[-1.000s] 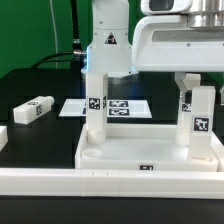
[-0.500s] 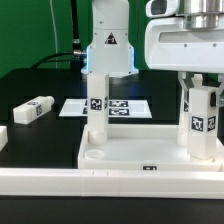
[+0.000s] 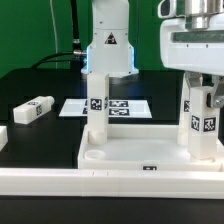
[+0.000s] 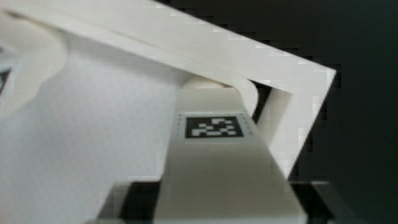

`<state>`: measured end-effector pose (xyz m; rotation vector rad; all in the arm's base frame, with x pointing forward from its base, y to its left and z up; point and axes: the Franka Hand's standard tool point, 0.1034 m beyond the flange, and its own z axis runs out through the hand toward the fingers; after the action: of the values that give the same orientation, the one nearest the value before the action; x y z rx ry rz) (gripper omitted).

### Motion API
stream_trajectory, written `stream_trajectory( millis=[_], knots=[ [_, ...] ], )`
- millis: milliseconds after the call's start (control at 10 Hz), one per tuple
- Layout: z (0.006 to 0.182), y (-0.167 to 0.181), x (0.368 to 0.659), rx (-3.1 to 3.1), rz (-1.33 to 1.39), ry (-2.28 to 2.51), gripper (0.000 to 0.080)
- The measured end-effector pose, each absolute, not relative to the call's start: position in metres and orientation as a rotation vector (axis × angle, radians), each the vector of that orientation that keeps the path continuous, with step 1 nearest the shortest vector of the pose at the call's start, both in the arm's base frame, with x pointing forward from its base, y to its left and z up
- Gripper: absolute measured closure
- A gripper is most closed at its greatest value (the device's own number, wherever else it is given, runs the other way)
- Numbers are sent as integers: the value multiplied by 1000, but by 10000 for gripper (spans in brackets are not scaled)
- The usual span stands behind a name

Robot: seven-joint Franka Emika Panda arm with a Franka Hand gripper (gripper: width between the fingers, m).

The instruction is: Assemble desk

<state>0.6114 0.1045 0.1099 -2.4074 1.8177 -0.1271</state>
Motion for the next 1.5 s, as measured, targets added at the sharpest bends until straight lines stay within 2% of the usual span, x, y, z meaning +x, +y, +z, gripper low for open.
stream_trajectory(
  millis=[100,200,300,400,500,1000,1500],
  knots=[
    [110,105,611,-2355,-118,1875,509],
    [110,106,611,-2330,-112,1902,405],
    [110,106,611,-2383,-118,1841,405],
    [109,106,610,-2425,-118,1790,259],
    [109,107,610,-2449,-120,1759,170],
    [113,106,614,-2905,-194,967,151],
    [112,108,613,-3081,-223,327,151]
  ],
)
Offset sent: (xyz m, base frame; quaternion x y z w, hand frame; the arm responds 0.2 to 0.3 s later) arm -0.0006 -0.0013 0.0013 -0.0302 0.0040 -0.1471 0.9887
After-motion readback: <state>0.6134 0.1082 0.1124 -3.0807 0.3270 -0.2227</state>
